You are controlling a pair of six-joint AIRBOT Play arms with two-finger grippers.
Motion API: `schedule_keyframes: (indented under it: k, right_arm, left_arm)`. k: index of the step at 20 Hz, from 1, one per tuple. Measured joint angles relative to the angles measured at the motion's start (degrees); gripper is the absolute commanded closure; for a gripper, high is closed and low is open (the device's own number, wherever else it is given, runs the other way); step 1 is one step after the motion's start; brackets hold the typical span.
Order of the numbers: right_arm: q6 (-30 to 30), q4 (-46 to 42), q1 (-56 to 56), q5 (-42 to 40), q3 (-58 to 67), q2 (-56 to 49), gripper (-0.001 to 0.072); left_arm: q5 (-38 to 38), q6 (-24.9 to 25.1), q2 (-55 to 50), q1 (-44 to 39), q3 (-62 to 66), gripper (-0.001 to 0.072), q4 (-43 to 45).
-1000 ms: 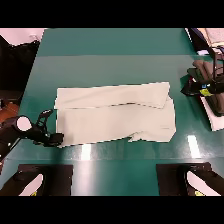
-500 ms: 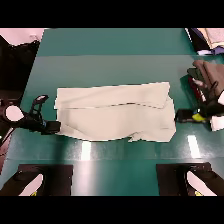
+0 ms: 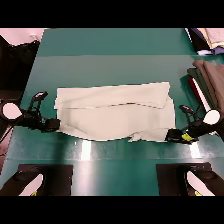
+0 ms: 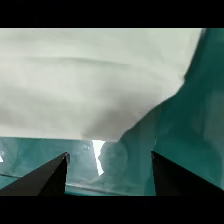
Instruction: Fold the shirts.
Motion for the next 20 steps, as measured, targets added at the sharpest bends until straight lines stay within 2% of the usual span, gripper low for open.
schedule_keyframes:
  k: [3,4,5,8,9,10,15,20]
  right_arm:
    - [0.35,1.16,-0.02,-2.05,-0.79,-1.92,0.0184]
    - [0.37,1.66,-0.02,-2.69,-0.94,-2.27,0.0283]
    - [0.37,2.32,-0.02,-4.13,-1.14,-2.32,0.0288]
    - [0.31,2.89,-0.02,-7.52,-1.51,-1.14,0.0505]
    - [0.22,2.82,0.0,-8.92,-1.55,-0.55,0.0625]
    - [0.13,2.51,-0.02,-9.51,-1.55,0.04,0.0695]
    - [0.09,2.84,-0.02,-7.58,-0.9,4.28,0.0697]
    - [0.11,0.13,0.0,5.27,5.64,12.07,0.0698]
  left_arm:
    - [-0.15,0.07,0.0,0.0,0.04,0.0681,-0.04]
    - [-0.2,0.07,0.0,0.0,0.04,0.0681,-0.04]
    - [-0.22,0.07,0.0,0.0,0.04,0.0681,-0.04]
    - [-0.33,0.07,0.02,0.0,0.04,0.0681,-0.07]
    - [-0.33,0.07,0.02,0.0,0.04,0.0681,-0.09]
    - [-0.35,0.07,0.02,0.0,0.04,0.0681,-0.13]
    - [-1.01,0.42,0.02,0.0,0.5,0.0682,-0.26]
    - [-5.81,1.25,3.98,0.0,3.48,0.0682,-2.12]
